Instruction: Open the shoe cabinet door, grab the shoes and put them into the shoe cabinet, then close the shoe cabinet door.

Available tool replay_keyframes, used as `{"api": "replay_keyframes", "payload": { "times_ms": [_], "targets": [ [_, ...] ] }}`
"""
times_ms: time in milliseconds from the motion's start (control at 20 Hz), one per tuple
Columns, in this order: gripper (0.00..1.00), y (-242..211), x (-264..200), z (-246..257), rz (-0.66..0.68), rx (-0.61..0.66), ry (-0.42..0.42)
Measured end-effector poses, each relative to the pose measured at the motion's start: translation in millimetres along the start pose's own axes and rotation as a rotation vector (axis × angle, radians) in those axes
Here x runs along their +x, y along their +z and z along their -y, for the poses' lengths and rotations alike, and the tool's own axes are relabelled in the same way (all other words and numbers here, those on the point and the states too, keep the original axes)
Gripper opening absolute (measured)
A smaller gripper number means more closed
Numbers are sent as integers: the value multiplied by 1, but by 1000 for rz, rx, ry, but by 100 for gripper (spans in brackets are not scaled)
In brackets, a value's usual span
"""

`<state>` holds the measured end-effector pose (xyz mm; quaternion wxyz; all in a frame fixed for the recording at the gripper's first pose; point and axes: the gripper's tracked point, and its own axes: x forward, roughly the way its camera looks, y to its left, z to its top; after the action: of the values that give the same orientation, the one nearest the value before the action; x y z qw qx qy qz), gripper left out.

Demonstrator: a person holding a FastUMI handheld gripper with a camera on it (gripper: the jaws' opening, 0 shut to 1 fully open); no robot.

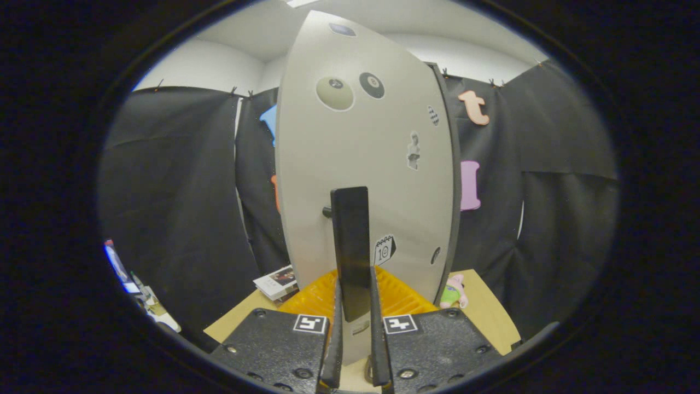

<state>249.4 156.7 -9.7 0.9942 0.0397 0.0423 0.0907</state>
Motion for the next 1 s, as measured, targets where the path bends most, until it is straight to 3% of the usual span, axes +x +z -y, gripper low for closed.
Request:
{"api": "replay_keyframes", "payload": {
  "times_ms": [250,700,1000],
  "targets": [
    [18,0,-14,26,16,-12,-73],
    [8,2,-25,66,4,-34,-111],
    [4,8,-31,125,8,-37,-178]
  ]
}}
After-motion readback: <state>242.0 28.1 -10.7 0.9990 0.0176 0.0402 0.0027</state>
